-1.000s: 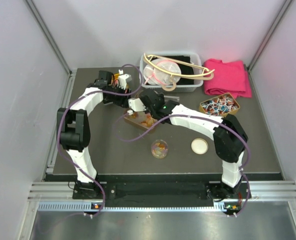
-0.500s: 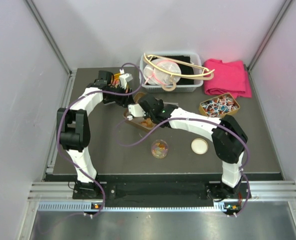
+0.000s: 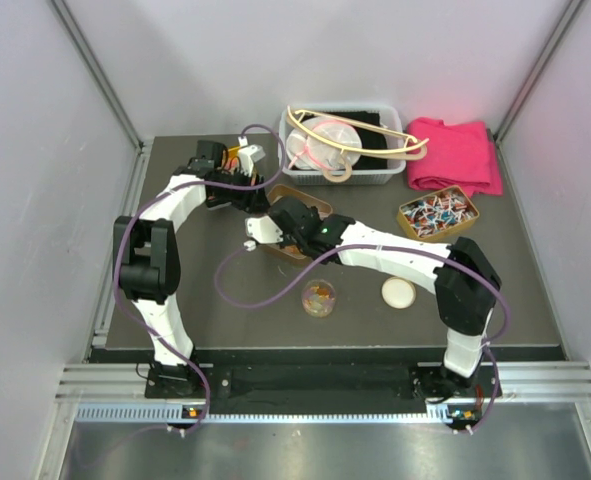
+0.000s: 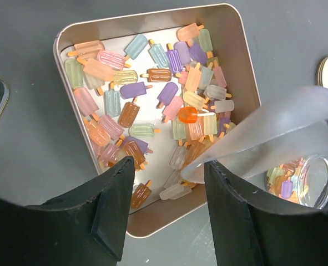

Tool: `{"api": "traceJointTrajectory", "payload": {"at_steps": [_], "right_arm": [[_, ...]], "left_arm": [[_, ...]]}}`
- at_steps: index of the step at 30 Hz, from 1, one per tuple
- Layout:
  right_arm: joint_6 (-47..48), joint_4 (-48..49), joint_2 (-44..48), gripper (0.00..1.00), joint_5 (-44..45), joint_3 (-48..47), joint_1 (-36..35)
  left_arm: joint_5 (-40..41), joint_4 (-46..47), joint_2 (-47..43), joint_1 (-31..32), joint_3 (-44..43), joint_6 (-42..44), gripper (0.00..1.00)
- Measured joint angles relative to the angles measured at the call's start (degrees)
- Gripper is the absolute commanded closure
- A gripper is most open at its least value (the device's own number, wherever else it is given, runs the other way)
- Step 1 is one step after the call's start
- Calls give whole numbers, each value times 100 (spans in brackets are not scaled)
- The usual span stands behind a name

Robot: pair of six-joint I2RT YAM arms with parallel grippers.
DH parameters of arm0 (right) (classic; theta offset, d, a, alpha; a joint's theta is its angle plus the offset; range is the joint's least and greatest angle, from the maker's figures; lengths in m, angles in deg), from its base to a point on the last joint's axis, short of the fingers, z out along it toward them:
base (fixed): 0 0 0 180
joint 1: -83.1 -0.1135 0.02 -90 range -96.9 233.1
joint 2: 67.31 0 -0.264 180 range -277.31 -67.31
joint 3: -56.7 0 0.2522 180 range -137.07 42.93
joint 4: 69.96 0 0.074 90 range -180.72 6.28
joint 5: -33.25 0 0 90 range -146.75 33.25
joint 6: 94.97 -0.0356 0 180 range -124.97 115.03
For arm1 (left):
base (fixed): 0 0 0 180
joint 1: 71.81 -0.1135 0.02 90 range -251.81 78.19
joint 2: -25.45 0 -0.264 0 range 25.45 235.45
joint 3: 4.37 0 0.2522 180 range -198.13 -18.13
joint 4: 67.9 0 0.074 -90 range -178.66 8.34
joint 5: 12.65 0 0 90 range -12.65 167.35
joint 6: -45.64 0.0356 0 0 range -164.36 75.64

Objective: Pack the candies
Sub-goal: Scoop the fake candies from the storage box.

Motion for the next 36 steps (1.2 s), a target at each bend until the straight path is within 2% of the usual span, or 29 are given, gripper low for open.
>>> {"api": "traceJointTrajectory", "payload": {"at_steps": [7,13,27,36], "right_arm": [[-308,-520,127,100,-223,-407,-188],[-387,-597,142,100,-188,-448,-227],[96,-476,566,100,79,133,90],[573,-160,70,100,262,144,426]], "left_arm": [[-26,31,0,44,0,-20,43],[-26,31,-11,57,13,-50,43],[424,66,-98,-254,293,173,42],[844,210,-98,-199,734,330,48]]}}
